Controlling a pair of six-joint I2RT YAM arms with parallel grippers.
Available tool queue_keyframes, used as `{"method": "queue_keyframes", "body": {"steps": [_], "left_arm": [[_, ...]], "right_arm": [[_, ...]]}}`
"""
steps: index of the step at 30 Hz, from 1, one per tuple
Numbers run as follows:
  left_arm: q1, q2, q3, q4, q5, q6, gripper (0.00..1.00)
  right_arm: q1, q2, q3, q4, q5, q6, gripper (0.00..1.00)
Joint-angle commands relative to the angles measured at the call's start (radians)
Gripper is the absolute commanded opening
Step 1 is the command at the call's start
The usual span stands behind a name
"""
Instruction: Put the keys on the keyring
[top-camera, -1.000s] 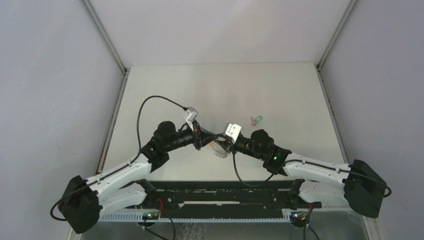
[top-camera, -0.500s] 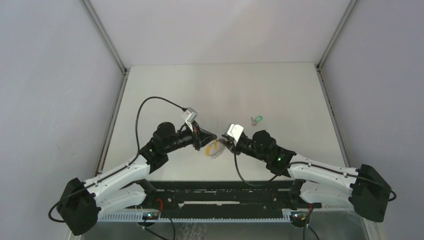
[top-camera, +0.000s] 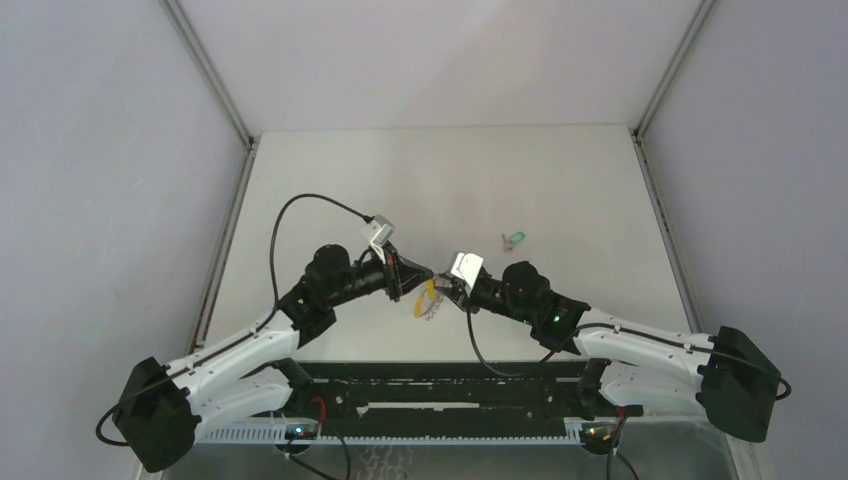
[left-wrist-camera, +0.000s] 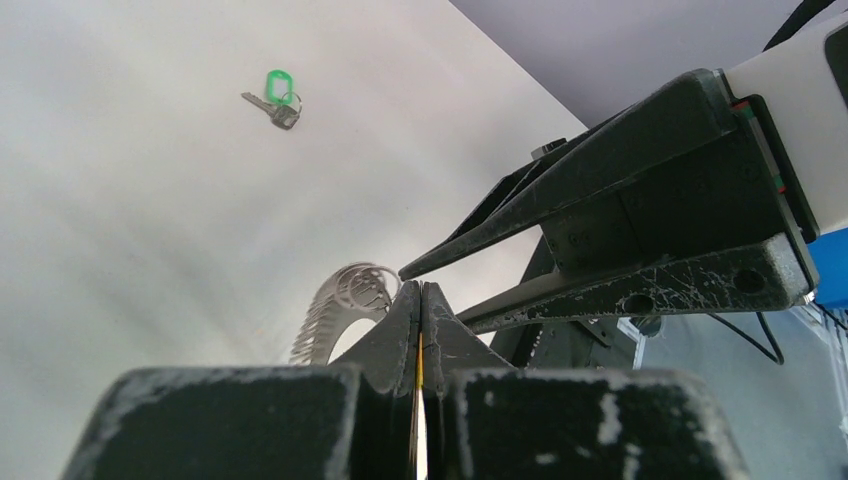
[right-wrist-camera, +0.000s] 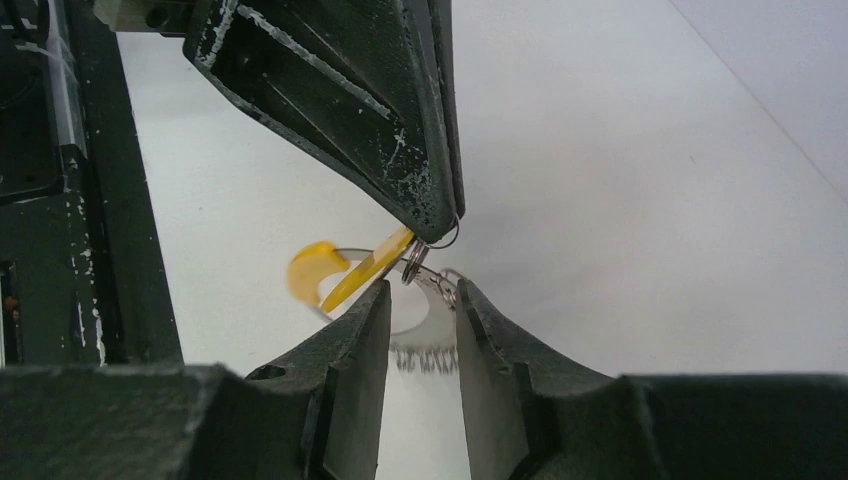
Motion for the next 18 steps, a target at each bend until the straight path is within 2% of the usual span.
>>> {"method": "queue_keyframes", "body": {"steps": [1,8,18], "left_arm": [[0.002,-0.01,0.025,0.074,0.016,-0.007,0.0],[-0.002,-0.014,0.024,0.083,0.017,-0.014,0.0],[-0.007,-0.006,0.026,0.088,0.01,-0.019,0.0]], "right_arm": [[0.007,-0.022,0.028,0.064,-0.038,0.016,0.31],[0.006,0.002,0.028,0.108,0.038,0.033,0.28],[0.013,-0.009,0.028,0.098,0.012,0.042,0.3]]}}
